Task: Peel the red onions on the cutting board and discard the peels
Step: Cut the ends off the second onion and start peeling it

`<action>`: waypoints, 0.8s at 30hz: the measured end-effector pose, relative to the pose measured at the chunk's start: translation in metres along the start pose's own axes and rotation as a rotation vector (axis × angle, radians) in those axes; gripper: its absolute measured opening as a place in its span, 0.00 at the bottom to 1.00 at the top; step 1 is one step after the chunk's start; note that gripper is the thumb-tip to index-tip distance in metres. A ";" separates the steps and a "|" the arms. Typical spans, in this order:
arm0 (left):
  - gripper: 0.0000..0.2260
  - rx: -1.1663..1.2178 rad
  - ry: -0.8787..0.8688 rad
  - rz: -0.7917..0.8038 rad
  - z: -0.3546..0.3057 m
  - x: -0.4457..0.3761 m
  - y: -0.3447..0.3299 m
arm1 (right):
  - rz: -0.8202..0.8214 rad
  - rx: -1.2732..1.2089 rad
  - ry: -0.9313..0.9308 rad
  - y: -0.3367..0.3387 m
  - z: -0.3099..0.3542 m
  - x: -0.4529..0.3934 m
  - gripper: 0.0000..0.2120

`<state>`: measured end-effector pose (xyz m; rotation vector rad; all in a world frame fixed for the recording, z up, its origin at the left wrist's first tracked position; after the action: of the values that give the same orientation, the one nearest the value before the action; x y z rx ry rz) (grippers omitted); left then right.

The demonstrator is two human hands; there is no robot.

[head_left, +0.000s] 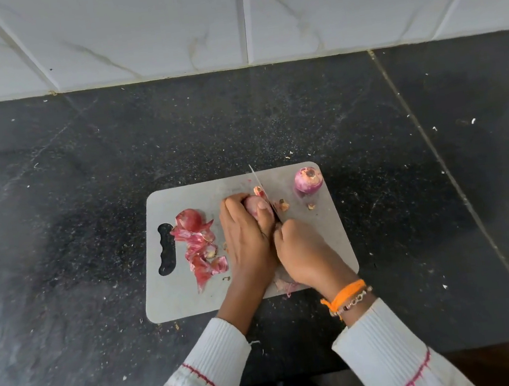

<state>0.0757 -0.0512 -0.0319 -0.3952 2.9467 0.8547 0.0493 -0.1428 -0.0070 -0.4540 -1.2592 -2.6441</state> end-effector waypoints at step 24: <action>0.18 0.185 0.118 0.304 0.006 0.009 0.024 | -0.084 -0.405 -0.087 0.002 -0.033 -0.002 0.12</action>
<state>0.0604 -0.0306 -0.0261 0.0140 3.2126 0.5886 0.0452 -0.1698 -0.0265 -0.5889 -0.7711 -2.9864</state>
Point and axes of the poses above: each hand's wrist, its own x-axis away from the middle knuckle, its own y-axis out of the back of the hand, z = x × y, the point moved 5 cm from there along -x, towards the middle knuckle, and after that the axes turned 6 degrees about y, right-handed, at the moved point
